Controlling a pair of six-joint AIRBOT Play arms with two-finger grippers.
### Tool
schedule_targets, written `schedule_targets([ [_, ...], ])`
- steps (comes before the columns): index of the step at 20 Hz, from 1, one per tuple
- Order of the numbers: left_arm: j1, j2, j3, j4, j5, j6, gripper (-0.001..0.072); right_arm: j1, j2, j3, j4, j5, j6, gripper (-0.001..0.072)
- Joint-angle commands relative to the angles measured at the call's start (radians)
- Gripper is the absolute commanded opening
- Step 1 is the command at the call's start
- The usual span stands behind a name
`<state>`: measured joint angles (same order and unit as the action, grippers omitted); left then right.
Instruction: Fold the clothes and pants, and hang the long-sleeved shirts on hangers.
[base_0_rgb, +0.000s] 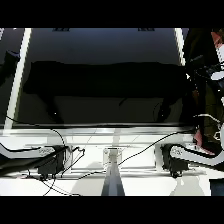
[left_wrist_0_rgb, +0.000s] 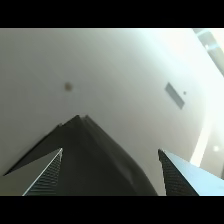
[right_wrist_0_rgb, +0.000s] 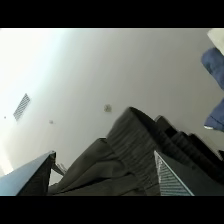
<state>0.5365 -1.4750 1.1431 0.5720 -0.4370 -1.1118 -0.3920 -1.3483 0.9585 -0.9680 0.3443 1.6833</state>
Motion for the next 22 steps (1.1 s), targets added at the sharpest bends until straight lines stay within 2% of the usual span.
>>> schedule_targets([
  [1,0.085,0.057,0.008,0.102,-0.191,-0.016,0.0516,0.005,-0.011,0.051,-0.051,0.095,-0.002,0.0687],
  [2,0.125,0.074,0.008,0.154,-0.263,-0.039,0.0485,0.005,-0.011,0.064,-0.073,0.136,-0.002,0.0687],
  [5,0.252,0.111,-0.016,0.365,-0.488,-0.171,0.0485,0.005,-0.011,0.079,-0.109,0.196,-0.007,0.0686],
  [7,0.319,0.146,-0.106,0.44,-0.555,-0.212,0.0477,0.005,-0.011,0.079,-0.109,0.214,-0.052,0.0686],
  [9,0.36,0.172,-0.22,0.394,-0.517,-0.212,0.048,0.005,-0.011,0.079,-0.109,0.226,-0.062,0.0686],
  [10,0.37,0.171,-0.259,0.34,-0.492,-0.212,0.0534,0.005,-0.011,0.079,-0.109,0.226,-0.062,0.0686],
  [11,0.369,0.166,-0.288,0.301,-0.464,-0.212,0.072,0.005,-0.011,0.079,-0.109,0.226,-0.063,0.0687],
  [14,0.339,0.127,-0.309,0.264,-0.397,-0.208,0.0712,0.006,-0.01,0.08,-0.107,0.233,-0.135,0.0686],
  [17,0.287,0.059,-0.309,0.264,-0.328,-0.207,0.0704,0.008,-0.011,0.111,-0.101,0.311,-0.191,0.0685],
  [19,0.251,0.021,-0.309,0.241,-0.256,-0.159,0.0702,0.029,-0.011,0.154,-0.103,0.365,-0.248,0.0684],
  [22,0.203,-0.006,-0.307,0.11,-0.105,-0.091,0.0701,0.098,-0.011,0.227,-0.102,0.402,-0.38,0.0684],
])
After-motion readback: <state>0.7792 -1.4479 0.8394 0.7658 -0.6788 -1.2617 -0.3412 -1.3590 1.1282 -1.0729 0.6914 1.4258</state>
